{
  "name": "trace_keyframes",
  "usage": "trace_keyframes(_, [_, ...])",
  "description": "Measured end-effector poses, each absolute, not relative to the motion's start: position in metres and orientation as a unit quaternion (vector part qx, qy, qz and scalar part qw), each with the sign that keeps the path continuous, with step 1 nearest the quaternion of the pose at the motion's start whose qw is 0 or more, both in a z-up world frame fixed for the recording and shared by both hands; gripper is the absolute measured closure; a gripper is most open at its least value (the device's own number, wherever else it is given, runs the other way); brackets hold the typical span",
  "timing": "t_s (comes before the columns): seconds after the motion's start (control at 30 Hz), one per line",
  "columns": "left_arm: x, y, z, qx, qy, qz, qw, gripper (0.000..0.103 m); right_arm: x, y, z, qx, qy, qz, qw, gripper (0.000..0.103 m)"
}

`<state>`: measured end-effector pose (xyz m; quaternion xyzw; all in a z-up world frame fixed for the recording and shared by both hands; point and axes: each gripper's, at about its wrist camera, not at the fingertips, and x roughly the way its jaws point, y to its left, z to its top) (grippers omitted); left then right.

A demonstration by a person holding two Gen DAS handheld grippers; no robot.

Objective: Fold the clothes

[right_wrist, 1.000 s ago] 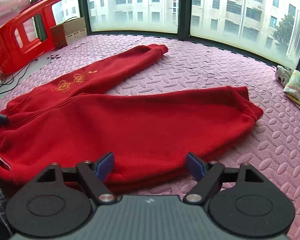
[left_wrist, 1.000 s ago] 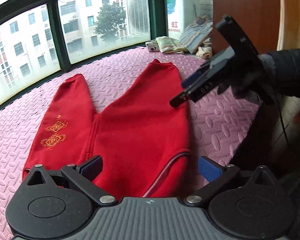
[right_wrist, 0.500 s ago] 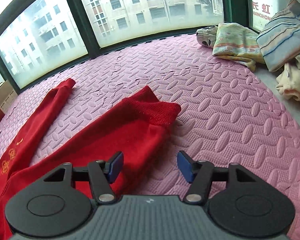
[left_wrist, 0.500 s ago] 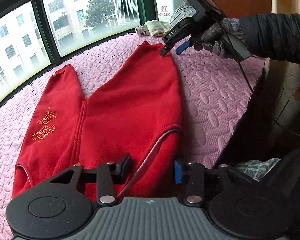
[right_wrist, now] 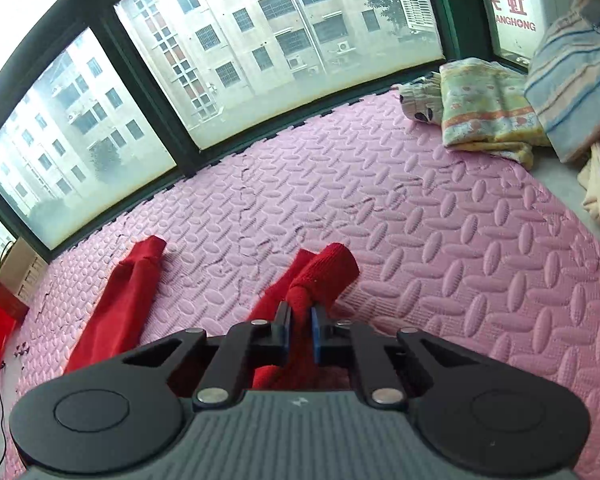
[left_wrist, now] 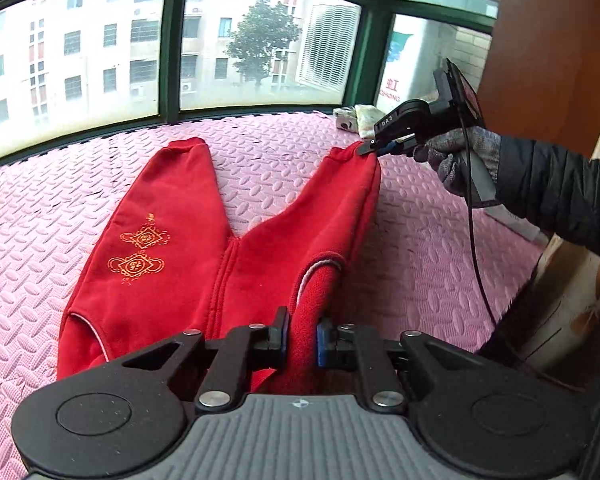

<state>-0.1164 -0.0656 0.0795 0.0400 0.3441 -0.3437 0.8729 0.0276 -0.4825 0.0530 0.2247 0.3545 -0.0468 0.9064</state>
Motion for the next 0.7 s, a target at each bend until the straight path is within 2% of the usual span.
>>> trace_keyframes(0.4, [-0.061,0.007,0.096,-0.114,0.362,-0.276,0.883,0.090,0.158,-0.375,0.092,0.167,0.352,0.017,0.921,0.095])
trace_keyframes(0.7, [-0.037,0.055,0.076,-0.185,0.389,-0.209,0.878,0.090,0.244,-0.272,0.057,0.118,0.389,0.063,0.911,0.095])
